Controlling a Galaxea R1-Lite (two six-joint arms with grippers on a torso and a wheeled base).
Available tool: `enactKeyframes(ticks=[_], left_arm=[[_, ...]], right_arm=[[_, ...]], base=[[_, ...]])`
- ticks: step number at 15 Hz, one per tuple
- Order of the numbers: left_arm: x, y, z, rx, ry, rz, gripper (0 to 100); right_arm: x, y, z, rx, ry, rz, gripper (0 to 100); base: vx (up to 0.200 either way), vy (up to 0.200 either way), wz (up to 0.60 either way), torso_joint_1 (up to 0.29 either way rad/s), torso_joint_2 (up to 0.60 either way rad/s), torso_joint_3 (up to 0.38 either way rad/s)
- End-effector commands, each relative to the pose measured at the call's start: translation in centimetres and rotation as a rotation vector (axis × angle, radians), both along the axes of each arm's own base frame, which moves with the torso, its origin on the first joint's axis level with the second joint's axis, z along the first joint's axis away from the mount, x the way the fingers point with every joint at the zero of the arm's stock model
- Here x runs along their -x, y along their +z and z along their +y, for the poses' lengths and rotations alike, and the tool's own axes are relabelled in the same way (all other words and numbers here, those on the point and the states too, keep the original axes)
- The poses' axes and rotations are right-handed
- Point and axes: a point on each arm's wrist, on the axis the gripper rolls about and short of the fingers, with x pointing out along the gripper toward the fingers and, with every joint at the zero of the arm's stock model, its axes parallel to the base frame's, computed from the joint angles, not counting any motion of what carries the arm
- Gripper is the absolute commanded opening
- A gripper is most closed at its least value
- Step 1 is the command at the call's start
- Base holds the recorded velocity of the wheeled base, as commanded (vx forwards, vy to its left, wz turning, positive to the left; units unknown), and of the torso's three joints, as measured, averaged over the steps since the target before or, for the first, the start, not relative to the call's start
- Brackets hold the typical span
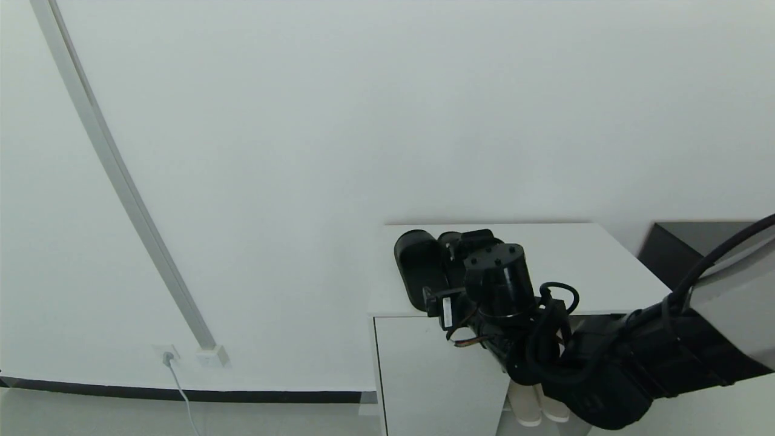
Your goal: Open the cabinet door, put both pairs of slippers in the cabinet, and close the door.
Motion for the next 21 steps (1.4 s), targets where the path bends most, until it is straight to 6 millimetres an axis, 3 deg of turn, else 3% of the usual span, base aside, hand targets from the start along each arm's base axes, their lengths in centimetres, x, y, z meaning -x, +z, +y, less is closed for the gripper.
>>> enactKeyframes(ticks=[1, 6, 13, 15, 21], left_arm=[[0.0, 0.0, 0.0, 0.000, -0.001, 0.001, 0], [0.0, 0.0, 0.0, -0.002, -0.001, 0.000, 0], [0.0, 0.0, 0.0, -0.002, -0.004, 0.000, 0], [0.0, 0.0, 0.0, 0.002, -0.002, 0.001, 0], [0.0, 0.0, 0.0, 0.003, -0.001, 0.001, 0]], right_arm=[[-0.2, 2.4, 0.1, -0.063, -0.010, -0.042, 100], [-0.3, 1.6, 0.2, -0.046, -0.011, -0.026, 100], [-0.3, -0.6, 0.2, -0.027, -0.027, 0.024, 100], [-0.3, -1.4, 0.4, -0.019, -0.034, 0.040, 100], [-3.1, -5.1, 1.2, -0.021, -0.071, 0.015, 100]], base=[[0.000, 0.000, 0.00, 0.000, 0.00, 0.000], [0.000, 0.000, 0.00, 0.000, 0.00, 0.000], [0.200, 0.000, 0.00, 0.003, 0.00, 0.004], [0.000, 0.000, 0.00, 0.000, 0.00, 0.000], [0.000, 0.000, 0.00, 0.000, 0.00, 0.000]])
